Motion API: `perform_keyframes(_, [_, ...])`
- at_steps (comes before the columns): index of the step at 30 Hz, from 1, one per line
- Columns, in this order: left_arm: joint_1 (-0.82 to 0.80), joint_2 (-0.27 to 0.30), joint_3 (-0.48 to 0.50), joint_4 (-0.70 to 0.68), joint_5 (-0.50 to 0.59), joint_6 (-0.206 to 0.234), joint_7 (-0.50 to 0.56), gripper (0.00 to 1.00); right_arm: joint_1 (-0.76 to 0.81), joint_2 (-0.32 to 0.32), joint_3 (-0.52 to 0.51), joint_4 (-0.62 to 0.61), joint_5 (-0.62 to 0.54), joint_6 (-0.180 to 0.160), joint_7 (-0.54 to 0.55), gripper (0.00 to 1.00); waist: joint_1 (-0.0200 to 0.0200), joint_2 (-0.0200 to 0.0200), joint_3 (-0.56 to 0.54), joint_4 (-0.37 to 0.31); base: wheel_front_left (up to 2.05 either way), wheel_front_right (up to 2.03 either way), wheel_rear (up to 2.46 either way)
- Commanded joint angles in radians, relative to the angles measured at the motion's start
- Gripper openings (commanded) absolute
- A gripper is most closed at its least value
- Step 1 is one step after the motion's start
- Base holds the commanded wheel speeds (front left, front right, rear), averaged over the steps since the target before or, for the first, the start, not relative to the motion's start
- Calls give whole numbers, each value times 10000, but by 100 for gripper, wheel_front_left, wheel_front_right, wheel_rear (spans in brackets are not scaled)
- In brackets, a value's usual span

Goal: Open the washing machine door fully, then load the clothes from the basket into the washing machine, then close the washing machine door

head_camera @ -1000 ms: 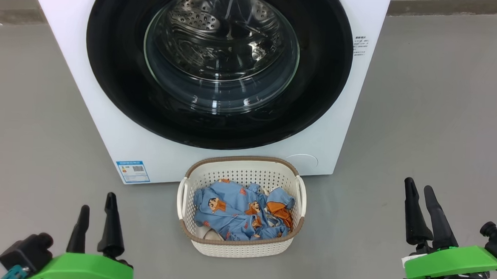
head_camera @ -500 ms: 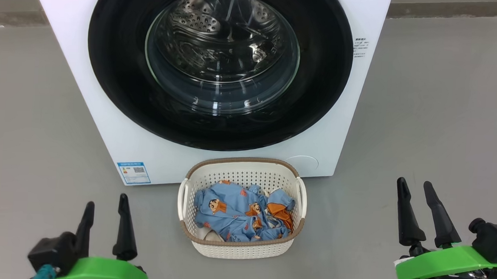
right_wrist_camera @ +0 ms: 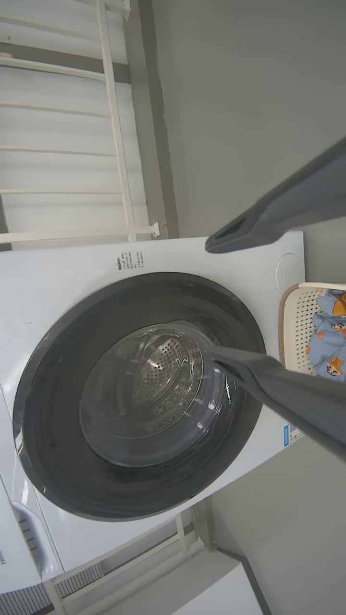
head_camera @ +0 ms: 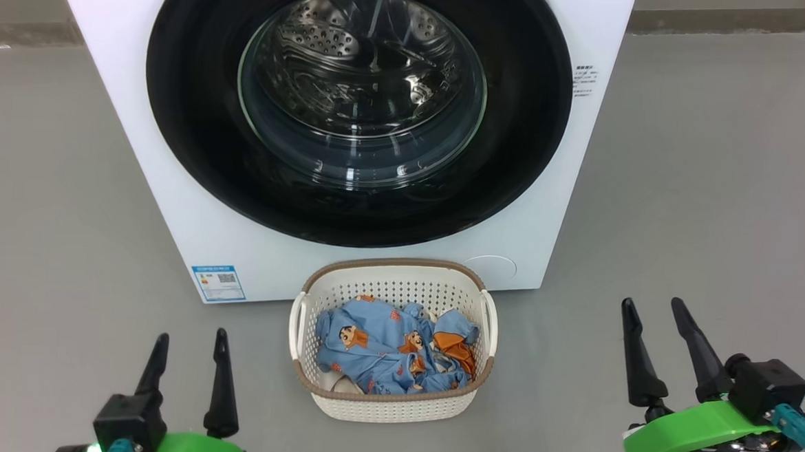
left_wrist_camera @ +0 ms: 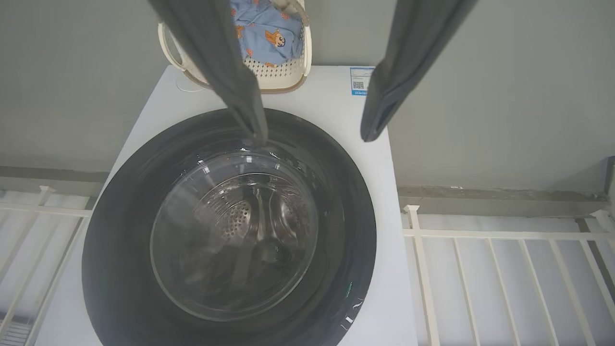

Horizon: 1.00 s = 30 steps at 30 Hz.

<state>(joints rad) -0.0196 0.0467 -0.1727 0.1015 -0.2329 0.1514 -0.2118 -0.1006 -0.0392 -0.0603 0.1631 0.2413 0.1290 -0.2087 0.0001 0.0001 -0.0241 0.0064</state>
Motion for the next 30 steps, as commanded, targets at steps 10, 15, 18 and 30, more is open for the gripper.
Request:
perform_keyframes(10, [-270,68,321,547,841,-100,-399,100,-524,-106,498,105,-1353,17,-426,100,-1,-1,-129,-56,0,0,0])
perform_keyframes(15, [-275,50,419,672,1087,-178,-500,100,-538,-110,576,173,-1751,17,-531,100,-1,-1,-162,-83,0,0,0])
perform_keyframes(18, [-268,43,440,718,1077,-216,-500,100,-536,-110,585,216,-1737,17,-531,100,-1,-1,-158,-96,0,0,0])
perform_keyframes(30, [-322,37,396,903,575,-203,-500,100,-578,-110,567,285,-1753,17,-531,100,-1,-1,-64,-101,0,0,0])
